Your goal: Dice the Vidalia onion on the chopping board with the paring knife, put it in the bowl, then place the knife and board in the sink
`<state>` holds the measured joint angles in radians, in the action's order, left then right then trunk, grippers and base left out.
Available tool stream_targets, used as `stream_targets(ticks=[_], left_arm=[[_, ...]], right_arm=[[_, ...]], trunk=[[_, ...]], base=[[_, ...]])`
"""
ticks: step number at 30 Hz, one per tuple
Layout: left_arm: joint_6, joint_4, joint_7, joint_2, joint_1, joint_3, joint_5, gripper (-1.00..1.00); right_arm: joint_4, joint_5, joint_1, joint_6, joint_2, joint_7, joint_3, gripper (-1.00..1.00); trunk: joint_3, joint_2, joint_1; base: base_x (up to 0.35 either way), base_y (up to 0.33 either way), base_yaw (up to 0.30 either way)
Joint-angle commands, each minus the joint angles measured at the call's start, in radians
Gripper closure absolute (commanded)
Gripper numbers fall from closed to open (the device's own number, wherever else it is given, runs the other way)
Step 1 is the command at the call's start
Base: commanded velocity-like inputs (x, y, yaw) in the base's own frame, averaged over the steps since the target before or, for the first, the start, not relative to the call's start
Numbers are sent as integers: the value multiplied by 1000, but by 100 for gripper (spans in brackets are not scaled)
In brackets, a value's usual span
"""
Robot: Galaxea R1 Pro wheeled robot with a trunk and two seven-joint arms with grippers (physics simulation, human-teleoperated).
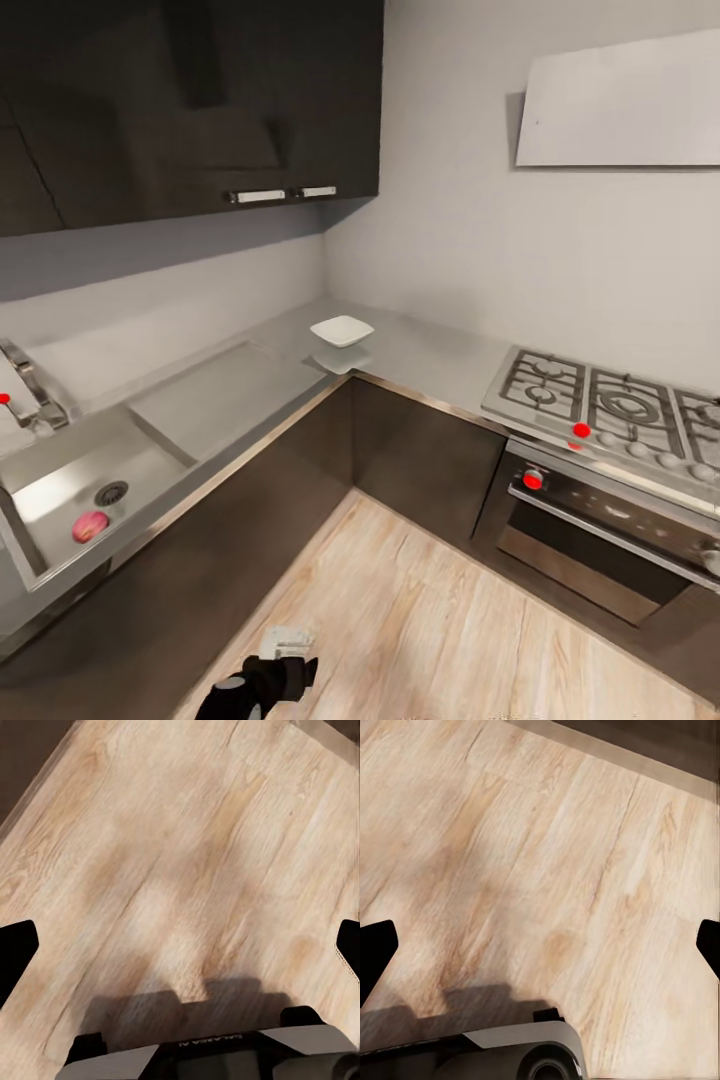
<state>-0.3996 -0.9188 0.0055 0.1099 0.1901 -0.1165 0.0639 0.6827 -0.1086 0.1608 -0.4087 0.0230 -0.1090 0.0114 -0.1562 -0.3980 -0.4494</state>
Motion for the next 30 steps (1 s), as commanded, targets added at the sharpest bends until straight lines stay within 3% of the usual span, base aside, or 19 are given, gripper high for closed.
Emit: stream_targets(ticks=[1,5,8,10,11,14,15,16,19,21,27,30], left_arm=[[-11,-2,1,0,8,-1,7,-100],[-28,-25,1,0,47,-4,7,-100],[-72,-108,2,1,65,-5,6,-100],[-157,-187,2,1,90,-6,6,-100],[-252,-254,2,1,131,-6,7,-100],[-346,-306,2,1,189,-6,8,-100],[-376,-318,2,1,231,-6,9,-100],[-392,-319,3,1,279,-6,11,-100],[-403,-308,3,2,343,-6,12,-100],[-427,-290,3,3,415,-6,12,-100],[-527,-207,2,28,608,-6,13,-100],[-547,-128,2,38,750,-6,15,-100]], right_arm=[[1,-10,0,-2,0,0,1,-100],[1,-10,0,-2,0,0,1,-100],[1,-10,0,-1,1,-1,1,-100],[1,-10,0,-1,1,-1,1,-100],[1,-10,0,-1,1,-1,1,-100],[1,-10,0,-1,1,-1,1,-100],[1,-10,0,-1,1,-1,1,-100],[1,-10,0,-1,1,-1,1,-100],[1,-10,0,-1,1,-1,1,-100],[1,-10,0,-1,1,-1,2,-100],[0,-9,0,-1,2,-1,2,-100],[0,-9,0,-1,2,-1,2,-100]], trunk=[[-2,-2,-1],[-2,-2,-1],[-2,-2,-1],[-2,-2,-1],[-2,-2,-1],[-2,-2,-1],[-2,-2,-1],[-2,-2,-1],[-2,-2,-1],[-2,-2,-1],[-2,-2,-1],[-2,-2,-1]], base=[[0,0,-296],[0,0,-274],[0,0,-71],[0,0,-27],[0,0,-9],[0,0,-4],[0,0,-1],[0,0,0],[0,0,0],[0,0,0],[0,0,0],[0,0,0]])
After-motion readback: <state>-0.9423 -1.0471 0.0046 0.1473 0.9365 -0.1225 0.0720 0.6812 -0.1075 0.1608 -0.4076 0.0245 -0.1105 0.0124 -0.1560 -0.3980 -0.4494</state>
